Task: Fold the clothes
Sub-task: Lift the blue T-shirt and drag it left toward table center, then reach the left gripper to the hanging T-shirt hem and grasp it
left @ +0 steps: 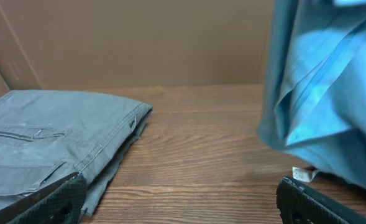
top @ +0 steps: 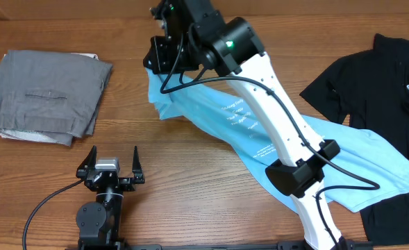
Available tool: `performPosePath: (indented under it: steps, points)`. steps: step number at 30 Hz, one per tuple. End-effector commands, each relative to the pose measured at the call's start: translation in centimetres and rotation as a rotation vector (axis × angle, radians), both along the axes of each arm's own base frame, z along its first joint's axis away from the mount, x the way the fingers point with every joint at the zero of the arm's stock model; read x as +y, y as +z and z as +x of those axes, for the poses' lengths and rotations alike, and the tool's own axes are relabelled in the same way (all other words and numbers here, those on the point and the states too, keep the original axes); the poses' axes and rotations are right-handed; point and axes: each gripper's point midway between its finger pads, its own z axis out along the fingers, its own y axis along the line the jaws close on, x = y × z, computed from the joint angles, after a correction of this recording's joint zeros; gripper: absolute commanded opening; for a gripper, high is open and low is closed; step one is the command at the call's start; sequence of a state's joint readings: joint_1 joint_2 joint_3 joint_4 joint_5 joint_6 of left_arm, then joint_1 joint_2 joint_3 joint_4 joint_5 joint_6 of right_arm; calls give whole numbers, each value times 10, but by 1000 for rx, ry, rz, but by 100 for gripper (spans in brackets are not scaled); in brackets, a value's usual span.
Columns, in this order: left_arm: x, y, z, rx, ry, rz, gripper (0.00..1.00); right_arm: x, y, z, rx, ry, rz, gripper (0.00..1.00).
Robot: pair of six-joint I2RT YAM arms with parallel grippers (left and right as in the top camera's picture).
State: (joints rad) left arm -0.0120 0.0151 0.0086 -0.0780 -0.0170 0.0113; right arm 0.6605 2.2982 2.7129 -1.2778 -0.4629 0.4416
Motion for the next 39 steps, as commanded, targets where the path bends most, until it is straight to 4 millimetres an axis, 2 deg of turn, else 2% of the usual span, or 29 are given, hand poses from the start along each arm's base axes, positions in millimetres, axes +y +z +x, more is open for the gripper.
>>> performPosePath:
  steps: [1, 7, 19, 22, 24, 26, 31, 33, 35, 39]
  points:
    - [1, 1, 0, -9, 4, 20, 100, -1, 7, -1, -13, -1, 8, 4]
    - [1, 1, 0, -9, 4, 20, 100, -7, 0, -5, 9, -10, -27, 4]
    - [2, 5, 0, -23, 12, 16, 100, -6, 4, -1, -6, -13, -14, 4]
    - [-22, 20, -1, -81, -123, -73, 100, -7, 2, -2, 1, -14, -20, 4]
    - [-50, 33, -8, -99, -287, -154, 100, -10, 0, -2, 10, -18, -27, 4]
    - [-66, 41, -16, -73, -385, -194, 100, -14, -2, -2, 24, -23, -37, 4]
    - [-71, 52, -31, 33, -404, -239, 100, -23, -6, 0, 49, -36, -52, 4]
    - [-81, 57, -36, 60, -468, -243, 100, -25, -6, 2, 48, -41, -51, 4]
    - [-96, 56, -39, 87, -574, -193, 100, -24, -5, 1, 52, -34, -44, 4]
    - [-107, 33, -33, 172, -659, -111, 100, -13, 5, -10, 80, 35, 30, 4]
